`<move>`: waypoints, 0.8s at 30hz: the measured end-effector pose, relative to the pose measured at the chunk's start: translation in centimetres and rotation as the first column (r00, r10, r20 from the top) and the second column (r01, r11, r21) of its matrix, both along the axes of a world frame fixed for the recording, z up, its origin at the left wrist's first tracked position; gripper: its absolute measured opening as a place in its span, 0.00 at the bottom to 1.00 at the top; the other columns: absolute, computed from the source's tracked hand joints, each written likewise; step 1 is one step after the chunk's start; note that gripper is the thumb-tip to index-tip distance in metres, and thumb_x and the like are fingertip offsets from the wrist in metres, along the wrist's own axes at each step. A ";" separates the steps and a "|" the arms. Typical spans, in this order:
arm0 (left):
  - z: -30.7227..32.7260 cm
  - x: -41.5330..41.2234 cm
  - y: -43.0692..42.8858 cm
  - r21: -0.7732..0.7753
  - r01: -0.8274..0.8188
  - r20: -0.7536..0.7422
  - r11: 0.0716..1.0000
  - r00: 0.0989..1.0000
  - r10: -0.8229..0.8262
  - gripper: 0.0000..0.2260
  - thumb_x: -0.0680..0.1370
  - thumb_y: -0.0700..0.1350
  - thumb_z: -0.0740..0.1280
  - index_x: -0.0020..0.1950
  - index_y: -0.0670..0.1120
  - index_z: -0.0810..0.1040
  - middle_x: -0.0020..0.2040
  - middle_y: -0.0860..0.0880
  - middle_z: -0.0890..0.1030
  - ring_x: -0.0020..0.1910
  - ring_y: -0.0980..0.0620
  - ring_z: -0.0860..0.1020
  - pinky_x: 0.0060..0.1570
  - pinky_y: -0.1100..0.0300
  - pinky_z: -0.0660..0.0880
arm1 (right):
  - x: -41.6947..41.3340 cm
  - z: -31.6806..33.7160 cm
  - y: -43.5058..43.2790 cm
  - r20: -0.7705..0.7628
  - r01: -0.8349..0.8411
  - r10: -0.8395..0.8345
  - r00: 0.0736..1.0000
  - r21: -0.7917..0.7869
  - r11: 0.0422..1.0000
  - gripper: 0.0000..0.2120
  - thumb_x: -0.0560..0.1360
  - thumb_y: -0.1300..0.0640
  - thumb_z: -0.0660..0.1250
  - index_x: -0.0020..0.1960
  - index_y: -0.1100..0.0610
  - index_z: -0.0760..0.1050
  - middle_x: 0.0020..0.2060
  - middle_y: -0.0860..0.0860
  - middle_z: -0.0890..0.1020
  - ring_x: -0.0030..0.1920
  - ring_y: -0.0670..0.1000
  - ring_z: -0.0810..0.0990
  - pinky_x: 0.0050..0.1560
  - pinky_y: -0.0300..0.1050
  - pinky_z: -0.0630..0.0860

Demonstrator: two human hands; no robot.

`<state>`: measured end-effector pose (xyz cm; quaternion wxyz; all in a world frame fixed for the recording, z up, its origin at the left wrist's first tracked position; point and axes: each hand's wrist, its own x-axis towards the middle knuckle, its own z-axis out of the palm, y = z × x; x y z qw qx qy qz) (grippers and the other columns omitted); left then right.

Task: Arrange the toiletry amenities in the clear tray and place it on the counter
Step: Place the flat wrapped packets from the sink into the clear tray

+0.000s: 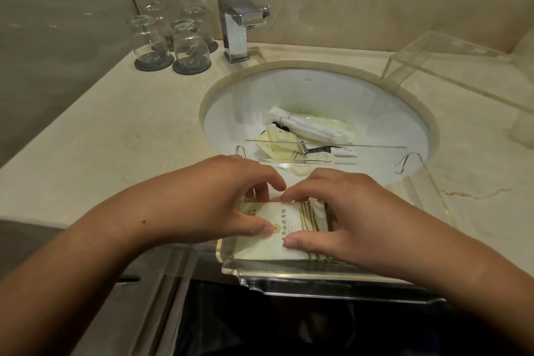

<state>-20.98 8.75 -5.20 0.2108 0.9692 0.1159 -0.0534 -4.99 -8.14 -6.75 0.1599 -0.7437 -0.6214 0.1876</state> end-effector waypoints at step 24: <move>-4.3 10.9 11.5 0.135 -0.122 0.144 0.983 0.984 0.102 0.13 0.77 0.46 0.73 0.60 0.59 0.80 0.53 0.57 0.80 0.52 0.56 0.77 0.55 0.54 0.76 | 15.0 -0.2 9.1 0.063 0.138 -0.138 0.989 -0.004 0.990 0.11 0.76 0.43 0.70 0.57 0.42 0.82 0.45 0.36 0.83 0.45 0.39 0.81 0.45 0.38 0.73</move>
